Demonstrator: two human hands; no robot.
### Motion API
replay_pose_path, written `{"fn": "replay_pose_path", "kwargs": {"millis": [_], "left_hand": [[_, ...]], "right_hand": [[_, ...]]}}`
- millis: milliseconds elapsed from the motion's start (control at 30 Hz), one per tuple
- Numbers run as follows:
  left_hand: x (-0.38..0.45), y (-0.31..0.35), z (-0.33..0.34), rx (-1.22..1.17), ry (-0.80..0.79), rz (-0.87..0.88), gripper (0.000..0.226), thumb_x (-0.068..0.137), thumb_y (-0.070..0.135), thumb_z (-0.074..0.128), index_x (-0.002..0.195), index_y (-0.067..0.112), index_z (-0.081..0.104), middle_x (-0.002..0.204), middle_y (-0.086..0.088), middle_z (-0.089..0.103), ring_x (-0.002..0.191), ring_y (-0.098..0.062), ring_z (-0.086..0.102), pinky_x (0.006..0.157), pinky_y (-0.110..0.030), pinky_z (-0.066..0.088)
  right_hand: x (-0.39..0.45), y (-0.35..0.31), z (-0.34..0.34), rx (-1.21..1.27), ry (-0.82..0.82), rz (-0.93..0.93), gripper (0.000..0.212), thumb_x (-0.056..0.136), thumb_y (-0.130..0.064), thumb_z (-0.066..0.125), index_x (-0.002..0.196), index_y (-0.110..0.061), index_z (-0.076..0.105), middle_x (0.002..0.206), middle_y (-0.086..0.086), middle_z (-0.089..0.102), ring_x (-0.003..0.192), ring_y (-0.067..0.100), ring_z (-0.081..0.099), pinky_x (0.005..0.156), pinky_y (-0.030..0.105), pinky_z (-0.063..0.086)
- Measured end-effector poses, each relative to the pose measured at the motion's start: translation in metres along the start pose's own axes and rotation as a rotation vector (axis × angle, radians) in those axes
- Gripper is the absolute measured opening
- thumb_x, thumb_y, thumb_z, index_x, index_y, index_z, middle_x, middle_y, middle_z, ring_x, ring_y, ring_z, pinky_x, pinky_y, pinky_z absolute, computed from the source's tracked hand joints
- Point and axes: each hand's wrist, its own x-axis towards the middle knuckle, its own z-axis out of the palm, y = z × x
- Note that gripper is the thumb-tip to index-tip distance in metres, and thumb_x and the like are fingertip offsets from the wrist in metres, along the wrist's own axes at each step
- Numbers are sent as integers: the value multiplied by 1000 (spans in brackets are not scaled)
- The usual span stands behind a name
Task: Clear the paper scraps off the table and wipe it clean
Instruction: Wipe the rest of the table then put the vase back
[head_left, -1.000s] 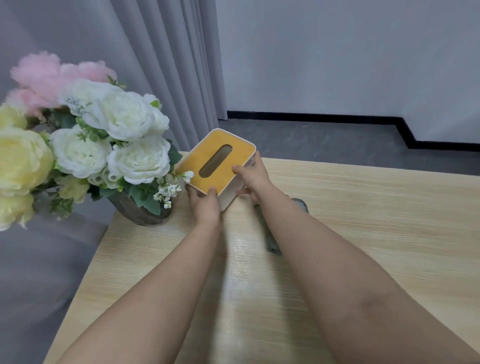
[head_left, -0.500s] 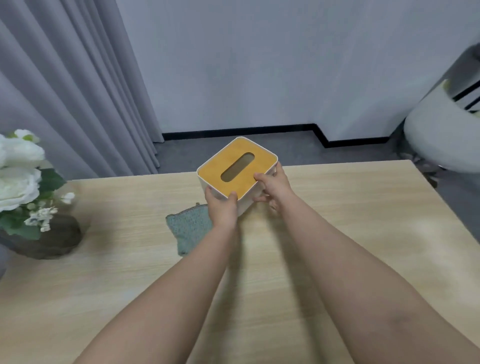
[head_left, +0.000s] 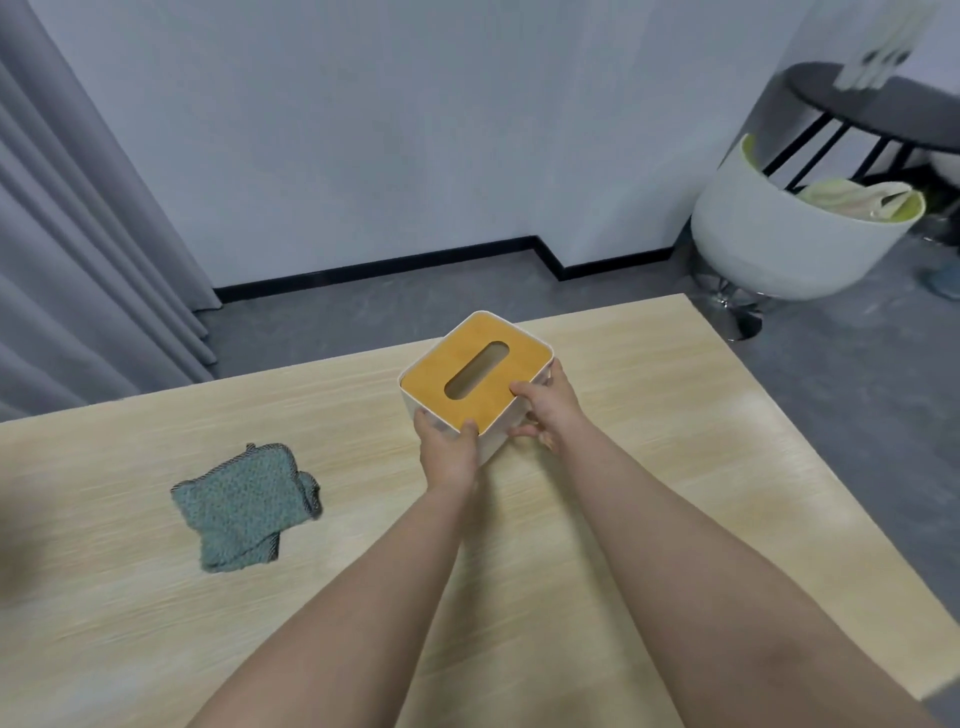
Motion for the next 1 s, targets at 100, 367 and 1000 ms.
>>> {"fn": "replay_pose_path", "kwargs": {"millis": [100, 367, 1000], "left_hand": [[-2, -1, 7, 21, -1, -4, 70, 88, 16, 56, 146, 20, 18, 131, -12, 52, 112, -31, 54, 98, -48, 44], [-9, -5, 13, 29, -7, -77, 70, 87, 7, 53, 146, 18, 18, 120, -13, 54, 99, -30, 56, 90, -42, 48], [-29, -11, -128, 76, -63, 138, 71, 90, 20, 62, 147, 15, 21, 150, -11, 30, 135, -26, 34, 106, -36, 30]], "right_hand": [[2, 2, -9, 38, 1, 23, 54, 87, -5, 59, 130, -31, 38, 126, 7, 52, 113, 37, 54, 69, 55, 55], [-1, 9, -20, 56, 13, 39, 66, 88, -4, 59, 140, -33, 30, 133, 3, 45, 118, 35, 50, 79, 64, 50], [-84, 6, 50, -345, 118, -481, 62, 89, -25, 63, 144, -23, 33, 142, -1, 44, 128, 18, 43, 96, 25, 33]]}}
